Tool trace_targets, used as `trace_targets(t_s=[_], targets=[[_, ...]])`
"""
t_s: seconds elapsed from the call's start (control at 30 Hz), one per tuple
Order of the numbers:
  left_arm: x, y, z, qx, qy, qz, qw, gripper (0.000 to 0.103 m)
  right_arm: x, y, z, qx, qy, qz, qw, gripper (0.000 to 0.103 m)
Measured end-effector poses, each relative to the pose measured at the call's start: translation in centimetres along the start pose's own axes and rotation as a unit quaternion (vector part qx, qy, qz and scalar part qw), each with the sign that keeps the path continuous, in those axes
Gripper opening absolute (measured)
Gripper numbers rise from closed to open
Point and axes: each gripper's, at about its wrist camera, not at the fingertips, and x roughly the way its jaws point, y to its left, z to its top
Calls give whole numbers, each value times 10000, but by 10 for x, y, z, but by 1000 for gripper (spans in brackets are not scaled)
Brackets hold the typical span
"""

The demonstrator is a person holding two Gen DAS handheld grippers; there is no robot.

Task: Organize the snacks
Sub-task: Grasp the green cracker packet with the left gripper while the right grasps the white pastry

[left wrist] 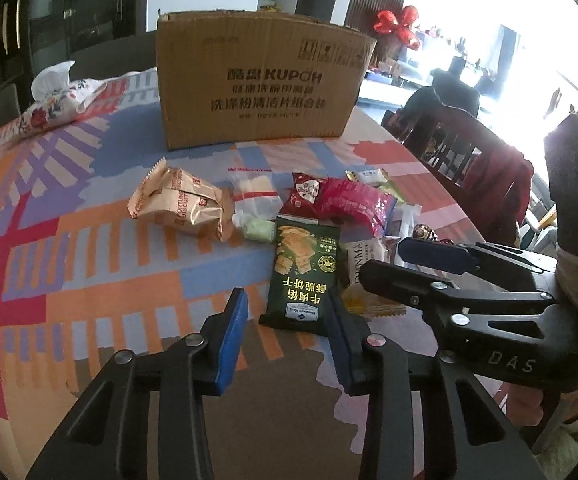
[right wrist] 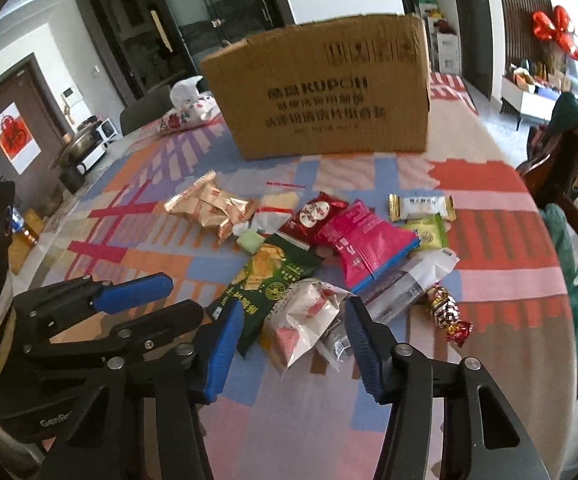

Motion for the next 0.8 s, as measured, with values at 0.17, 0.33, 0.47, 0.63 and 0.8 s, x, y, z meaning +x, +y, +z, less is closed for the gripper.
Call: trace_targets(t_s=[0.17, 0.33, 0.47, 0.63, 0.8], targets=[[4, -3, 1, 93, 18, 32, 9999, 37, 12, -2, 2, 44, 133, 17, 9999, 51], [7, -3, 4, 81, 64, 1, 9999, 37, 22, -4, 5, 43, 258, -29, 9997, 51], [14, -1, 6, -22, 179, -109, 9998, 37, 29, -5, 5, 69, 357, 8, 9993, 48], [21, -2, 6, -81, 299, -112, 9995, 38, 26, -7, 4, 74, 307, -35, 9995, 41], [27, -10, 10, 30, 302, 44, 9995, 41, 9, -18, 1, 235, 88, -85, 9996, 41]])
